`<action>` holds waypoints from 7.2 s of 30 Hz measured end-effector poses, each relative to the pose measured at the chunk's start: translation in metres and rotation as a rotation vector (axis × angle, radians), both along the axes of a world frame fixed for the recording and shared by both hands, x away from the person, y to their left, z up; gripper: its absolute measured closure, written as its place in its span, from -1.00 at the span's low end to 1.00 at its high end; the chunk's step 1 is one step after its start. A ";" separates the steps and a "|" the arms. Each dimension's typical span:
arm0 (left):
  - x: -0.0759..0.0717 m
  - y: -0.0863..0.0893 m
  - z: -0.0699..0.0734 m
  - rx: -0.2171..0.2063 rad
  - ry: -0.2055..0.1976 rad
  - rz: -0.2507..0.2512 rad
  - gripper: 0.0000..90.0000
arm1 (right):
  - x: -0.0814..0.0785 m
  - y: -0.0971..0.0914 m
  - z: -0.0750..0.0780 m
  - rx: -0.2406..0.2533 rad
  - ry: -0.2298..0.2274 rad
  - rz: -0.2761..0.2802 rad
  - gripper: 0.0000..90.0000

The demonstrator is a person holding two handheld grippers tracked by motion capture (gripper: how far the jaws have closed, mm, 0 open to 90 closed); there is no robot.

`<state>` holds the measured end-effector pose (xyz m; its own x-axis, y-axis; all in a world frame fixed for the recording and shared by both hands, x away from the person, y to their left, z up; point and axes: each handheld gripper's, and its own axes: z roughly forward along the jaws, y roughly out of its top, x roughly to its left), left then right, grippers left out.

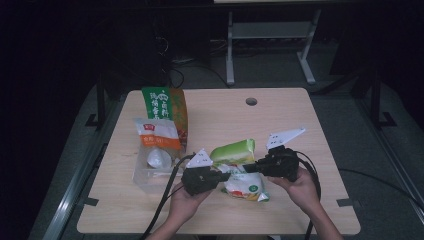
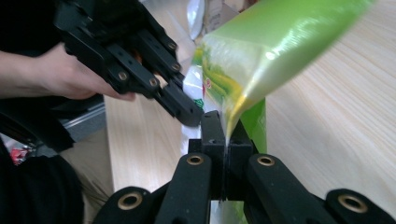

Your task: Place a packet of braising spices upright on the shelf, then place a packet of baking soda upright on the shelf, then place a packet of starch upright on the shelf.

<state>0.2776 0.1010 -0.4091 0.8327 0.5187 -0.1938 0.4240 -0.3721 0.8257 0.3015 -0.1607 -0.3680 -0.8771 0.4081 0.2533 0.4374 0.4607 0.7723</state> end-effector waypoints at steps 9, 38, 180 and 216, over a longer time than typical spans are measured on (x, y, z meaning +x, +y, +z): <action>-0.004 0.001 0.005 0.062 -0.060 0.043 0.98 | 0.003 0.002 -0.006 -0.052 -0.029 -0.015 0.96; -0.029 0.013 0.010 0.112 -0.112 0.018 0.14 | 0.010 0.012 -0.007 -0.124 0.062 -0.042 1.00; -0.074 0.022 -0.016 0.095 -0.106 -0.130 -0.19 | 0.067 0.242 0.079 -0.011 0.072 0.275 1.00; -0.073 0.024 -0.020 0.104 -0.103 -0.122 -0.19 | 0.066 0.255 0.029 -0.077 0.108 0.307 0.91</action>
